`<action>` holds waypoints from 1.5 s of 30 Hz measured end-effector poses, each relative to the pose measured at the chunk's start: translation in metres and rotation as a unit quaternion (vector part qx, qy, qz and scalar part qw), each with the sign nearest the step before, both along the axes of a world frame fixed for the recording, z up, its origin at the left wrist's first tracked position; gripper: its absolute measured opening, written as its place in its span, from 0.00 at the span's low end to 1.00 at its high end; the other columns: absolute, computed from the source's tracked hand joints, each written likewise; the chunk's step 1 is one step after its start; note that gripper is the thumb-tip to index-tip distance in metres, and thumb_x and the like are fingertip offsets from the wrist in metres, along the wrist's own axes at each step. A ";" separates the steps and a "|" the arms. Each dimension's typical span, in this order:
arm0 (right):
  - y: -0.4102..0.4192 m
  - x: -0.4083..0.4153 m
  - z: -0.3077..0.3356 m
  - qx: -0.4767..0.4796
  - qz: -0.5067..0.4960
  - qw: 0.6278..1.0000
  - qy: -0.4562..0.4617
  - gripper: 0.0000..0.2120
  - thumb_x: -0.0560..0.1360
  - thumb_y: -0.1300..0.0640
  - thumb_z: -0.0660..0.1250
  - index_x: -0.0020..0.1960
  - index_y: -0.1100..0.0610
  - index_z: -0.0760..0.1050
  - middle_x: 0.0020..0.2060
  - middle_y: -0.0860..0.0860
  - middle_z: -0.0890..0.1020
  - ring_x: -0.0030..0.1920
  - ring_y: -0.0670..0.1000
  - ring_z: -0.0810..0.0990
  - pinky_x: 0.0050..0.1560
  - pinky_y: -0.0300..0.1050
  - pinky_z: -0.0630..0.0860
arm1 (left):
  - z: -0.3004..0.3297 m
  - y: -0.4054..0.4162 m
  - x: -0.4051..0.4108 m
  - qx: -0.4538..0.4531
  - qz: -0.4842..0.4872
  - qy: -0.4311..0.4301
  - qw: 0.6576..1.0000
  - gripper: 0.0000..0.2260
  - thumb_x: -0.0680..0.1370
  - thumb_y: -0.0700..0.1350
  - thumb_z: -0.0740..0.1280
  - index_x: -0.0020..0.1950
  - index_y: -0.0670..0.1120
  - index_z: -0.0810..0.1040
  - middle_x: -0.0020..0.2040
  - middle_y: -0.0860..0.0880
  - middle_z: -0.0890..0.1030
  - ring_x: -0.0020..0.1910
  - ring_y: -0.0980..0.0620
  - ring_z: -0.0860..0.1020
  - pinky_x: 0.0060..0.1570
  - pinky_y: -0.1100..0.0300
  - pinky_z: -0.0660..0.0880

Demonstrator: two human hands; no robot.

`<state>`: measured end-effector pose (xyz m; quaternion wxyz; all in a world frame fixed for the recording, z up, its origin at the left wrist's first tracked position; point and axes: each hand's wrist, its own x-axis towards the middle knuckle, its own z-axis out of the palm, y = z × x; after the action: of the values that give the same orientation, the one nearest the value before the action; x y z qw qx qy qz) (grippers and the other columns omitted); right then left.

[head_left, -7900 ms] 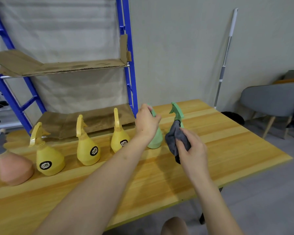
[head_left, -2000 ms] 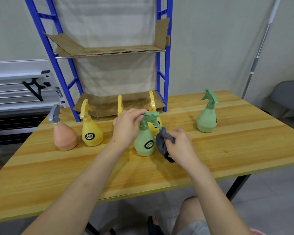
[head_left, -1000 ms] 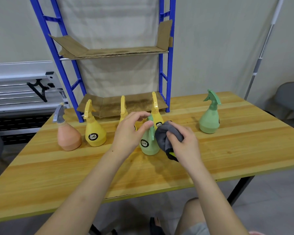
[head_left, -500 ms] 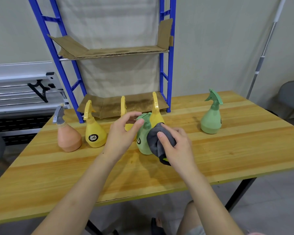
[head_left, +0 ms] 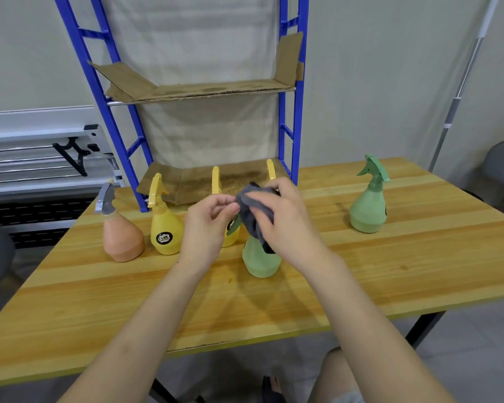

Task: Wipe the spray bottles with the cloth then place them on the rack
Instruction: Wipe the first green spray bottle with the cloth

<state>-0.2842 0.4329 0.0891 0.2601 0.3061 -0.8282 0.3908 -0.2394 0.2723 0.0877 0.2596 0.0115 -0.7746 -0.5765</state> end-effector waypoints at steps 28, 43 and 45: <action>0.002 0.024 -0.076 -0.090 -0.076 0.993 -0.016 0.15 0.74 0.62 0.74 0.60 0.54 0.84 0.55 0.49 0.73 0.52 0.51 0.78 0.51 0.50 0.79 | -0.004 0.009 0.005 -0.161 0.057 0.009 0.985 0.10 0.84 0.48 0.64 0.60 0.56 0.84 0.48 0.63 0.83 0.51 0.60 0.81 0.56 0.57 0.79; 0.009 0.028 -0.085 -0.076 -0.121 0.987 -0.077 0.12 0.78 0.58 0.70 0.60 0.53 0.84 0.52 0.48 0.76 0.50 0.48 0.78 0.50 0.39 0.76 | -0.003 0.009 0.006 -0.222 0.079 0.003 0.972 0.12 0.85 0.48 0.62 0.63 0.55 0.82 0.45 0.53 0.85 0.46 0.52 0.82 0.49 0.50 0.80; 0.015 0.026 -0.087 -0.073 -0.127 0.982 -0.118 0.09 0.78 0.57 0.69 0.56 0.52 0.85 0.48 0.47 0.76 0.45 0.46 0.77 0.46 0.29 0.69 | -0.003 0.009 0.007 -0.228 0.082 0.010 0.970 0.11 0.85 0.48 0.62 0.63 0.54 0.82 0.46 0.54 0.85 0.46 0.53 0.82 0.49 0.51 0.80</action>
<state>-0.2580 0.4479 0.0022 0.2295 0.1302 -0.8543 0.4479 -0.2325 0.2813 0.0844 0.3091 0.0099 -0.8794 -0.3621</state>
